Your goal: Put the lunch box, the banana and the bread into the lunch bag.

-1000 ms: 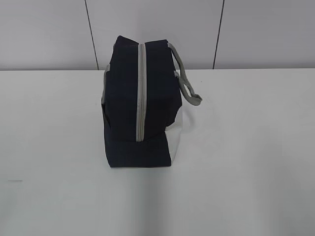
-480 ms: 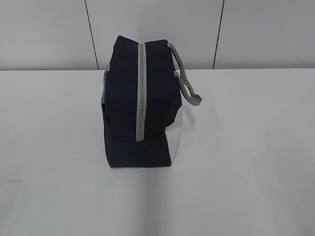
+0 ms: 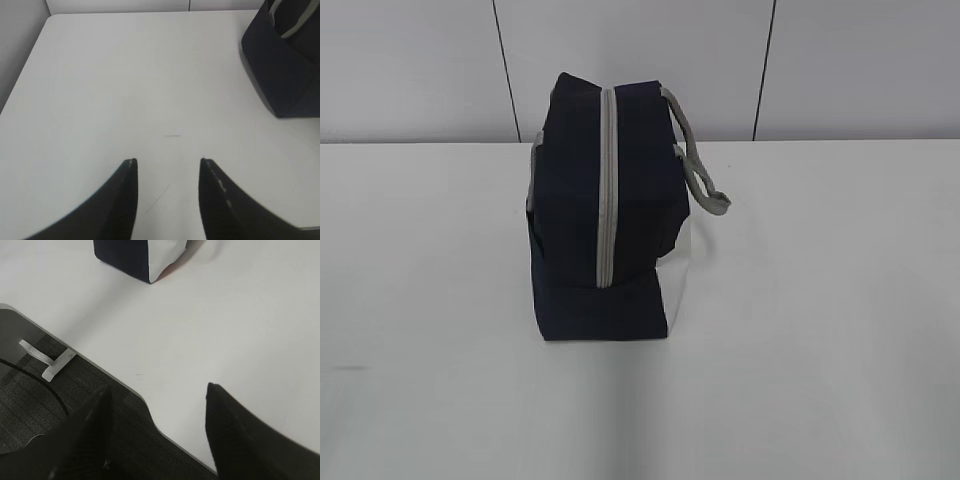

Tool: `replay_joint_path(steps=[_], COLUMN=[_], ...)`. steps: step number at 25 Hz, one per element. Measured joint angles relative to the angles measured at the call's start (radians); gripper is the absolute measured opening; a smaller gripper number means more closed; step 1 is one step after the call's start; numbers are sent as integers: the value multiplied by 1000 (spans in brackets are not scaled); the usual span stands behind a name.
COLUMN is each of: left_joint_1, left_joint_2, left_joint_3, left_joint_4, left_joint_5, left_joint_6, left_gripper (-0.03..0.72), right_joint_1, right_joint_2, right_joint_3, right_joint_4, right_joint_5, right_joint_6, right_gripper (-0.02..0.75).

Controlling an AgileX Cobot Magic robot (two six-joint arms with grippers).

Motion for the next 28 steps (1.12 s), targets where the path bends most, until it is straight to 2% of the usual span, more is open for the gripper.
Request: replay_joint_path(steps=[17, 19, 25, 28], left_joint_1=[0, 0, 0, 0], left_joint_2=[0, 0, 0, 0], left_joint_3=[0, 0, 0, 0], left_joint_4=[0, 0, 0, 0], left_joint_5=[0, 0, 0, 0], left_joint_6=[0, 0, 0, 0], left_gripper=[289, 289, 289, 289], right_joint_1=[-13, -76, -409, -534], right_joint_2=[0, 0, -2, -12], right_joint_3=[0, 0, 0, 0], right_joint_4=[-2, -2, -2, -2], right_joint_5=[2, 2, 2, 2], right_joint_6=[1, 1, 1, 1], right_gripper=[460, 460, 460, 460])
